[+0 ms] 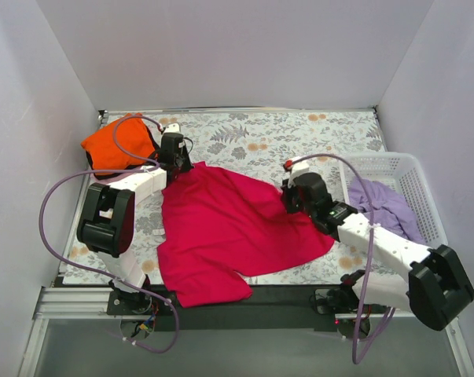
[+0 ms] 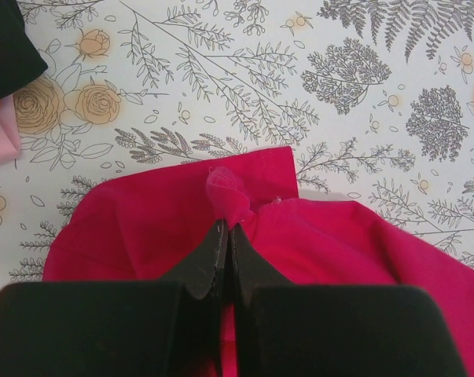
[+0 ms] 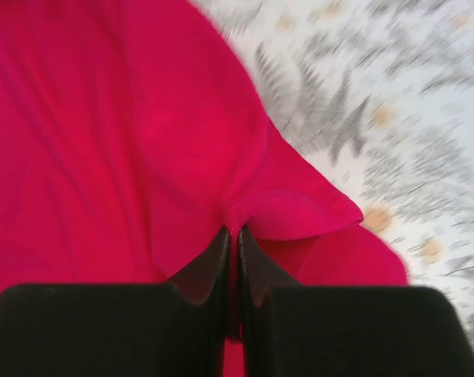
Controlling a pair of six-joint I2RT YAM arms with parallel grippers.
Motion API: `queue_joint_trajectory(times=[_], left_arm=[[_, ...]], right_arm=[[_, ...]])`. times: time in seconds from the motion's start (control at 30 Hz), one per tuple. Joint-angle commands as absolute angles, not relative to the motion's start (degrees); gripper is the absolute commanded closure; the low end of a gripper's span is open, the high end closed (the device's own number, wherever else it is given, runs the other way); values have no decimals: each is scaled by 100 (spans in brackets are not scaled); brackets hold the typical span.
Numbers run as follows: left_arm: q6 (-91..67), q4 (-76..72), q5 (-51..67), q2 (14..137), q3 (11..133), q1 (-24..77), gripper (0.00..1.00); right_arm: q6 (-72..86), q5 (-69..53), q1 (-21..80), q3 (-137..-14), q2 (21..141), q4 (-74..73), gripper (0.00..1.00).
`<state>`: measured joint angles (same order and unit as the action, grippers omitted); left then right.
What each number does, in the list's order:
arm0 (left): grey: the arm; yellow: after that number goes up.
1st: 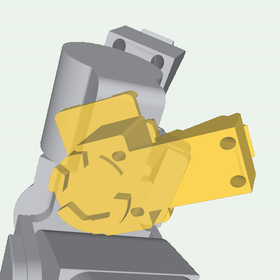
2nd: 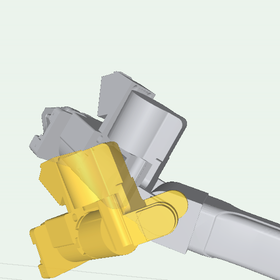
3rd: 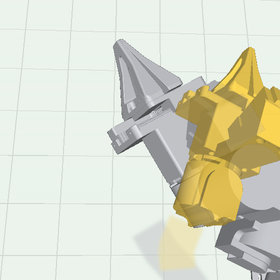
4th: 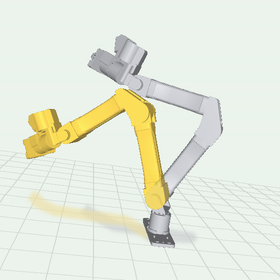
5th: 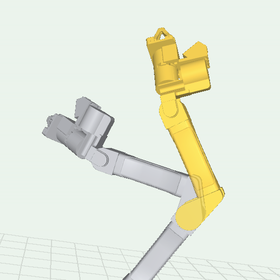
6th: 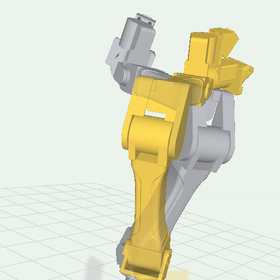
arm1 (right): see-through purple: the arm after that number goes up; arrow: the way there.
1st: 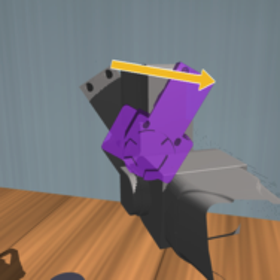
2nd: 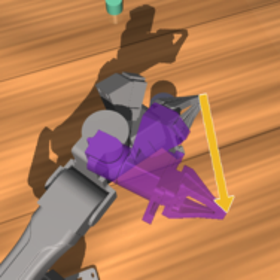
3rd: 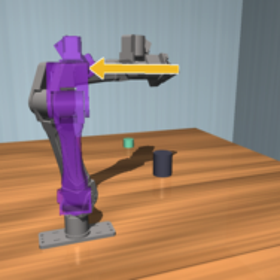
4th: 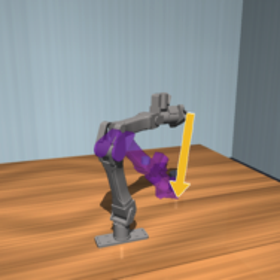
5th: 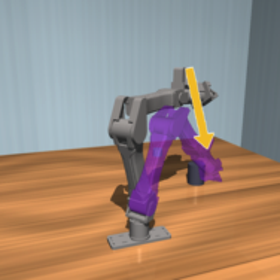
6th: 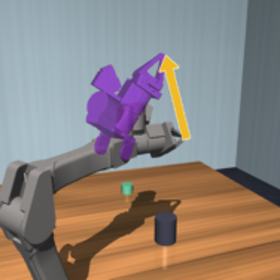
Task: Fold and stack the t-shirts
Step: Flatten the tshirt out
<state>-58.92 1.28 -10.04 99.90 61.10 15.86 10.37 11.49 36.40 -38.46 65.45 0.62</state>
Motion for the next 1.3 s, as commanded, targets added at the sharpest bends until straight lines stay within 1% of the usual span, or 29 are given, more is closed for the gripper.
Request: queue_joint_trajectory(times=[0.0,0.07,0.1,0.13,0.17,0.23,0.27,0.33,0.47,0.5,0.6,0.8,1.0,1.27], left_arm=[[-5845,79,-1107,9712,6047,1573,100],[-5836,79,-1090,9747,6064,1573,100],[-5845,88,-1090,9764,6073,1573,100],[-5845,88,-1090,9756,6082,1573,100],[-5845,97,-1099,9765,6073,1573,100],[-5845,97,-1099,9773,6064,1573,100],[-5845,97,-1073,9765,6073,1573,100],[-5853,97,-1064,9765,6082,1573,100],[-5854,105,-1037,9765,6073,1573,100],[-5854,97,-1037,9773,6082,1573,100],[-5854,97,-1037,9756,6073,1573,100],[-5845,97,-1020,9782,6082,1573,100],[-5836,105,-1046,9782,6065,1573,100],[-5827,123,-1072,9756,6056,1573,100]], right_arm=[[1151,449,4111,-3481,6890,-53,99],[1152,352,4314,-3498,6996,-131,98],[1143,378,4463,-3515,7005,-201,93],[1177,448,4500,-3524,6935,-272,75],[1265,701,4491,-3507,6865,-368,65],[1318,1079,4500,-3472,6689,-387,49],[1362,1316,4500,-3480,6514,-404,36],[1415,1441,4491,-3542,6294,-404,27],[1407,1678,4351,-3761,6319,-352,26],[1398,1661,4168,-3831,6398,-334,26],[1406,1320,3667,-3832,6793,-150,29],[1371,1020,3139,-3736,7400,307,32],[1318,703,2839,-3683,7752,703,36],[1441,458,2549,-3534,8156,782,39]])
